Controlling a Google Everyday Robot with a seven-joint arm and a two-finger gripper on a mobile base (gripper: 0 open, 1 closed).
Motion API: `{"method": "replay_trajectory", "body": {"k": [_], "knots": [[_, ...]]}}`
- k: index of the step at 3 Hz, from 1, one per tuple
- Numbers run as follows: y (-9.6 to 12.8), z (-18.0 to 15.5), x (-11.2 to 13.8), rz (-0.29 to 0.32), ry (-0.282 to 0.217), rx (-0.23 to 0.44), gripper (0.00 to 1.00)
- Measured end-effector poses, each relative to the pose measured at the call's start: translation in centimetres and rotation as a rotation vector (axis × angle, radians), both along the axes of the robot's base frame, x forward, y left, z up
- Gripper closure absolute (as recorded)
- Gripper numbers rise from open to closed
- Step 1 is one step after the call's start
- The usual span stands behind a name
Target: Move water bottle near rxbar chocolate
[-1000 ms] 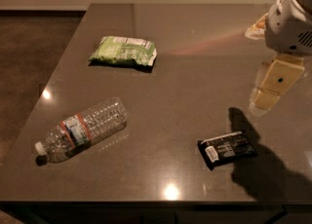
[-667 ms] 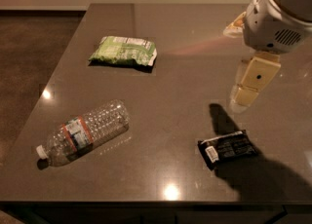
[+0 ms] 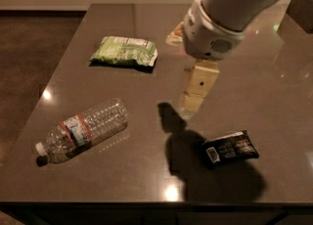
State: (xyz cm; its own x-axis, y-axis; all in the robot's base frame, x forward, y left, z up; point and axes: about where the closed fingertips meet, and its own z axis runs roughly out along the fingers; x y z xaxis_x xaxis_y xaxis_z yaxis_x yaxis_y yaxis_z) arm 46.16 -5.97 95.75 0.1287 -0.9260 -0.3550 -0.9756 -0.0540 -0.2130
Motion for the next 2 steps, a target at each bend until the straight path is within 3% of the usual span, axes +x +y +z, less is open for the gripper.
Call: {"method": "replay_trajectory", "body": {"k": [2], "knots": [[9.0,-3.3,-0.4,0.178,0.019,-0.031,0.00]]}}
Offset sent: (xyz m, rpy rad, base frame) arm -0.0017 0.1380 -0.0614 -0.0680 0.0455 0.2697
